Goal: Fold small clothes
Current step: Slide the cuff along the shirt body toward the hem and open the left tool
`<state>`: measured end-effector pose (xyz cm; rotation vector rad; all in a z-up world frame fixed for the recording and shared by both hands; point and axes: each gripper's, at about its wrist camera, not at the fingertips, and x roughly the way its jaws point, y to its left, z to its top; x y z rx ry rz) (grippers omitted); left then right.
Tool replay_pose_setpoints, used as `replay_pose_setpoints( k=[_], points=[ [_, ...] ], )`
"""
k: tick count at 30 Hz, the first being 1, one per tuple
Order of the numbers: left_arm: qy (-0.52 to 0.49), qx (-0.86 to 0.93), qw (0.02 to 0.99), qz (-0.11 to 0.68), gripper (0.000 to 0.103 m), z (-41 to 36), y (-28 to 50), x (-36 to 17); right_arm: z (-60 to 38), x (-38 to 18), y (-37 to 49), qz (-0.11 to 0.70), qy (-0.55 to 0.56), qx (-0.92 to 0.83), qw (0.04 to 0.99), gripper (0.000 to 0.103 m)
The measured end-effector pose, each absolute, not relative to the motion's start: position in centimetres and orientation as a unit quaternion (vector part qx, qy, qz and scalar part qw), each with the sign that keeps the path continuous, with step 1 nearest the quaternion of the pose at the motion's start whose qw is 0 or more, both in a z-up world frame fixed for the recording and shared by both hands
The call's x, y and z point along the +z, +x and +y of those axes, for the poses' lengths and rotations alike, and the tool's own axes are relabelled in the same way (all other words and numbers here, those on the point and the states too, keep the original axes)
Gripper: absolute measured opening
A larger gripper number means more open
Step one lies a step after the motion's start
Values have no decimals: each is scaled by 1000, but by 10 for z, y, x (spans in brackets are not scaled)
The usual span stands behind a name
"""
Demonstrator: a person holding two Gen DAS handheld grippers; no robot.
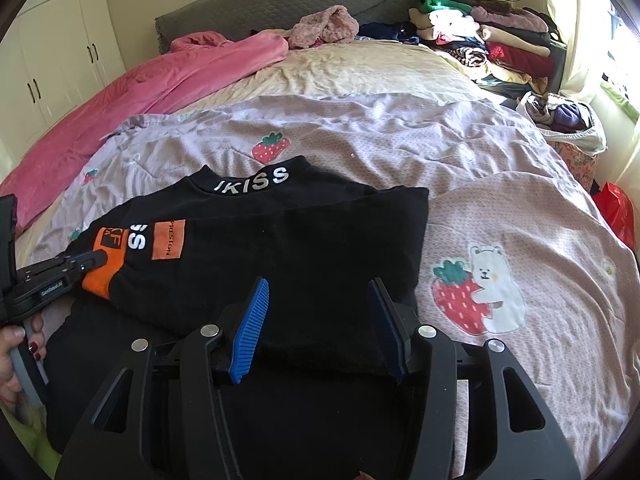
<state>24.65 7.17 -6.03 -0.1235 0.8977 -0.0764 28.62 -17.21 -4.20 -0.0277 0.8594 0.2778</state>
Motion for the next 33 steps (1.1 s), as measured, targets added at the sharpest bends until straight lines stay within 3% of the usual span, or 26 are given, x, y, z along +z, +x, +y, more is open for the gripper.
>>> replay_pose_setpoints(
  k=[13, 23, 28, 33],
  points=[
    [-66, -54, 903, 420, 4, 73, 222, -32, -162, -57, 293, 433, -21, 143, 890, 54],
    [-49, -51, 874, 481, 4, 56, 238, -81, -158, -73, 298, 457, -24, 141, 878, 54],
    [-59, -61, 874, 479, 4, 60, 235, -82, -173, -100, 310, 490, 7, 120, 863, 54],
    [-62, -64, 877, 473, 5, 63, 229, -75, -173, -91, 303, 481, 11, 117, 869, 54]
  ],
)
